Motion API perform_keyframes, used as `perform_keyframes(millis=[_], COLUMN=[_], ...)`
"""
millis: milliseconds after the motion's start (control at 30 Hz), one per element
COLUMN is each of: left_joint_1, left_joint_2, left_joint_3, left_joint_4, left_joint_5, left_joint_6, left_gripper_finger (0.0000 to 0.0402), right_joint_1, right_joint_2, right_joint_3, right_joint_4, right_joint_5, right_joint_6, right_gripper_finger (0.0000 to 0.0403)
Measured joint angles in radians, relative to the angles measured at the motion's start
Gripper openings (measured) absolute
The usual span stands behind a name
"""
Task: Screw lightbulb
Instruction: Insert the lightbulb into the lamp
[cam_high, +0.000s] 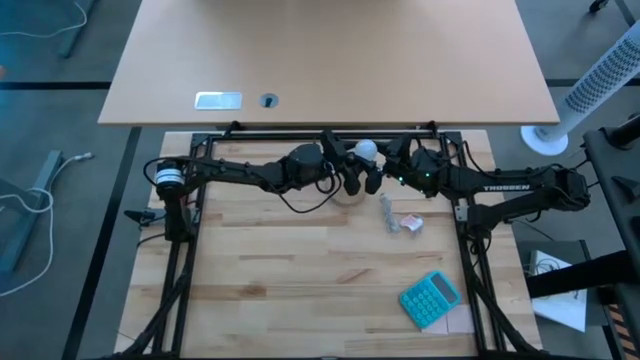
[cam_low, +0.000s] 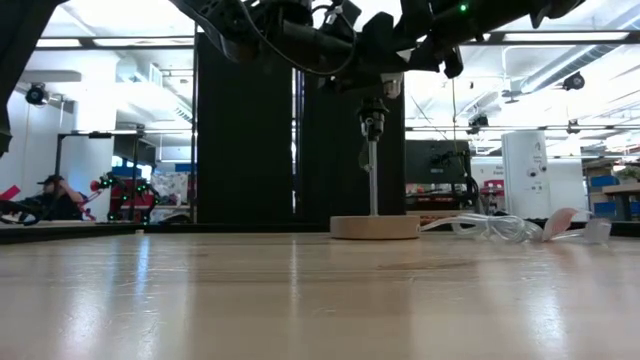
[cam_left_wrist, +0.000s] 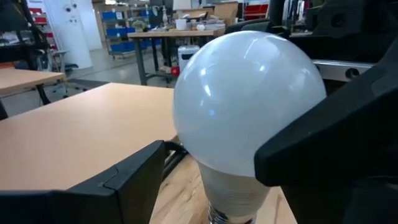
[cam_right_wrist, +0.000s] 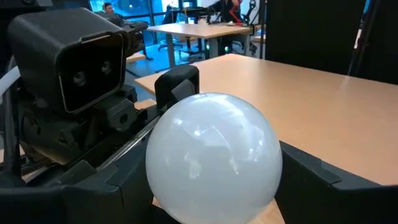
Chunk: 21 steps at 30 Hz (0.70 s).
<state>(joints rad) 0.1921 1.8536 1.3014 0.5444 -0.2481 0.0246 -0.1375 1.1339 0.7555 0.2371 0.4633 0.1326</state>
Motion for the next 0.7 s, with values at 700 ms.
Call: perform_keyframes(millis=[700], left_joint_1=[-0.001], left_joint_2=[-0.042], left_joint_3=[-0.002], left_joint_4=[-0.114], left_joint_5=[0.085], left_joint_6=[0.012], left_gripper_finger=[0.0305], right_joint_1=[0.000], right_joint_2=[-0.004], right_joint_3=[0.023], right_joint_4=[-0.003], right_joint_5=[-0.003], right_joint_6=[-0.003], right_gripper_finger=[0.0249])
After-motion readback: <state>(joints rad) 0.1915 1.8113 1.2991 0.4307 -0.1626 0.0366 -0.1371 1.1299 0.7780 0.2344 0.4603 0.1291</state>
